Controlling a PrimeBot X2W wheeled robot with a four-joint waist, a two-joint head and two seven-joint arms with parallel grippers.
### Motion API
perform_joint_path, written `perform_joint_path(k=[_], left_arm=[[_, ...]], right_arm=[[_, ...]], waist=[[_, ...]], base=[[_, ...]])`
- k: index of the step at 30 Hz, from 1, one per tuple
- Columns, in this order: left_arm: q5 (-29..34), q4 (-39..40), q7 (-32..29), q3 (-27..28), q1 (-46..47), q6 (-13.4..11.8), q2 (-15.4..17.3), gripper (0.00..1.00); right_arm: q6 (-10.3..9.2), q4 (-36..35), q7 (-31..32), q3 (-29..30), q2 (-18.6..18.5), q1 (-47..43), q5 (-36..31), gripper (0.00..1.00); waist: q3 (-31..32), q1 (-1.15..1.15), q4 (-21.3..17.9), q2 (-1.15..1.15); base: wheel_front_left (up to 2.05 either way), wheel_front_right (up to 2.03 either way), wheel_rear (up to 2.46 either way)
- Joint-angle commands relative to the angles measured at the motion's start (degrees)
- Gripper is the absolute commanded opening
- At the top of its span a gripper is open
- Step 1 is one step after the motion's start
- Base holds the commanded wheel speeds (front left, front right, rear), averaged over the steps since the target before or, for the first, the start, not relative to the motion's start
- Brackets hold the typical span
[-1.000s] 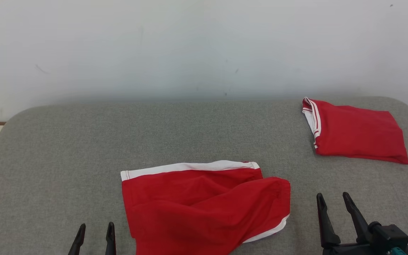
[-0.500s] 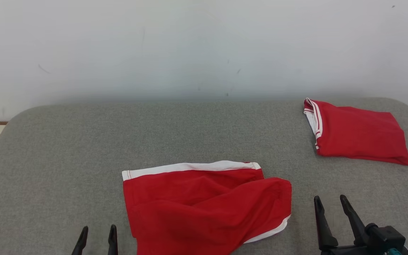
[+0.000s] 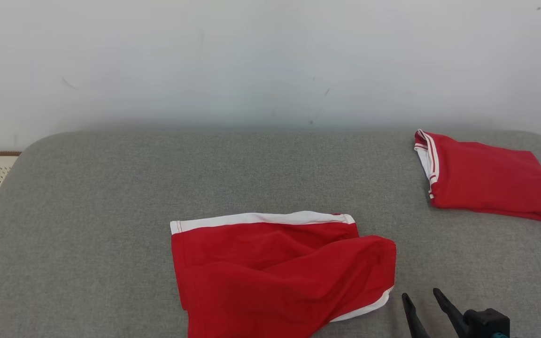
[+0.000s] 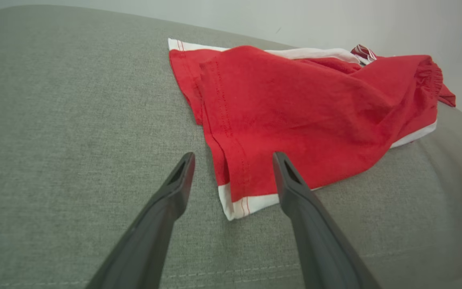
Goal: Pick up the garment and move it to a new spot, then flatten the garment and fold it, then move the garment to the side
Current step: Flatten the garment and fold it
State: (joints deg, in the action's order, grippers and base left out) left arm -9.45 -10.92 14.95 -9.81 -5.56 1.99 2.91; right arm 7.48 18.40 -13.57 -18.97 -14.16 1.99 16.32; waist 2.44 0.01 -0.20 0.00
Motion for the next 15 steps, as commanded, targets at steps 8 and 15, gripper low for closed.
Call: perform_joint_path(k=[8, 15], left_arm=[[-3.84, -8.81, 0.30, -5.68, 2.11, 1.16, 0.02, 1.00], [-4.46, -13.88, 0.30, -7.47, 5.30, 1.08, 0.03, 1.00]], right_arm=[[0.03, 7.18, 0.49, -5.84, -2.18, 4.83, 2.80, 1.00], [0.03, 12.34, 0.00, -10.13, -2.71, 9.36, 4.62, 1.00]], waist=[[-1.13, -0.01, 0.09, 0.00], [-1.98, -0.01, -0.07, 0.00]], base=[[0.00, 0.00, 0.00], [0.00, 0.00, 0.00]])
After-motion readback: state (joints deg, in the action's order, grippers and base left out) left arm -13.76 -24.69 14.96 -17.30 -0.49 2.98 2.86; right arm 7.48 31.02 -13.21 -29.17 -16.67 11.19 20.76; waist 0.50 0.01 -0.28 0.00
